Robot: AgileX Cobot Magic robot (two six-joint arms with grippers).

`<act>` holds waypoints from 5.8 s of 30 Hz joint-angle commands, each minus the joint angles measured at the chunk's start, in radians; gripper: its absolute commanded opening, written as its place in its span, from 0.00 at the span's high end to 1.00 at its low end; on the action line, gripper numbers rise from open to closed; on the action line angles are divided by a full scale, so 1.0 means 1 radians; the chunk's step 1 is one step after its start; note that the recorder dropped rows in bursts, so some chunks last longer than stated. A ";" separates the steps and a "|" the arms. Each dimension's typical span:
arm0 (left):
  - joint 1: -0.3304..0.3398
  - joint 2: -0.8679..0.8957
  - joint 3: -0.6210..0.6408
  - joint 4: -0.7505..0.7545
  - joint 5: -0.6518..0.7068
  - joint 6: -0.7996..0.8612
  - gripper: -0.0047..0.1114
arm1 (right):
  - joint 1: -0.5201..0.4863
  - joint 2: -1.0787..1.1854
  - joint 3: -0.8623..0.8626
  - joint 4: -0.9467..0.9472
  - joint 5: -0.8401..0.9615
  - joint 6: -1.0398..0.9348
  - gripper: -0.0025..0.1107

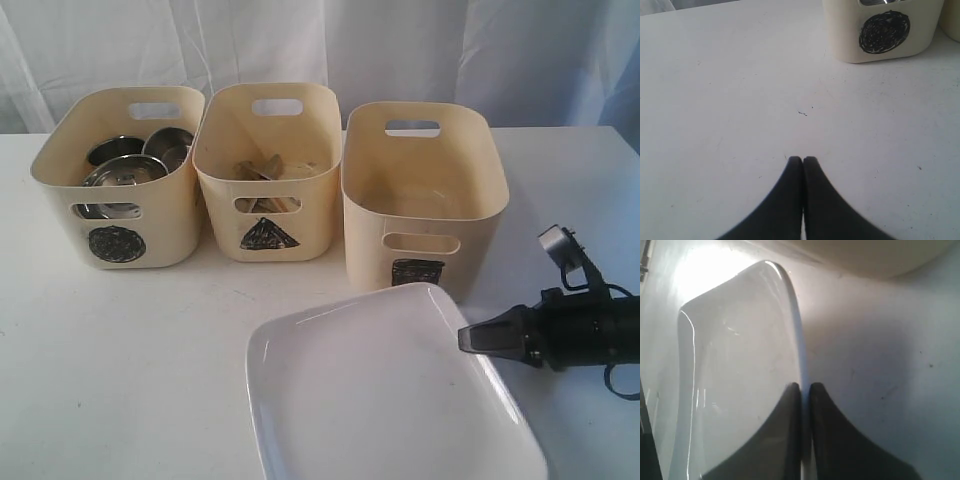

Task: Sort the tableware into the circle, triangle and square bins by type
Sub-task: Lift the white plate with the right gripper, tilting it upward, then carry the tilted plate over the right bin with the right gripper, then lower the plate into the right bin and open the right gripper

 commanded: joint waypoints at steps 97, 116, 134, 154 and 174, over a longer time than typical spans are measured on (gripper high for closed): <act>-0.004 -0.003 0.004 -0.006 -0.001 0.000 0.96 | 0.023 -0.455 -0.482 0.310 0.018 0.412 0.98; -0.004 -0.003 0.004 -0.006 -0.001 0.000 0.96 | -0.014 -0.445 -0.484 0.310 -0.328 0.369 0.98; -0.004 -0.003 0.004 -0.006 -0.001 0.000 0.96 | -0.014 -0.445 -0.484 0.137 -0.491 0.301 0.98; -0.004 -0.003 0.004 -0.006 -0.001 0.000 0.96 | 0.105 -0.451 -0.484 -0.052 -0.618 0.274 0.98; -0.004 -0.003 0.004 -0.006 -0.001 0.000 0.96 | 0.215 -0.455 -0.565 -0.299 -0.703 0.413 0.98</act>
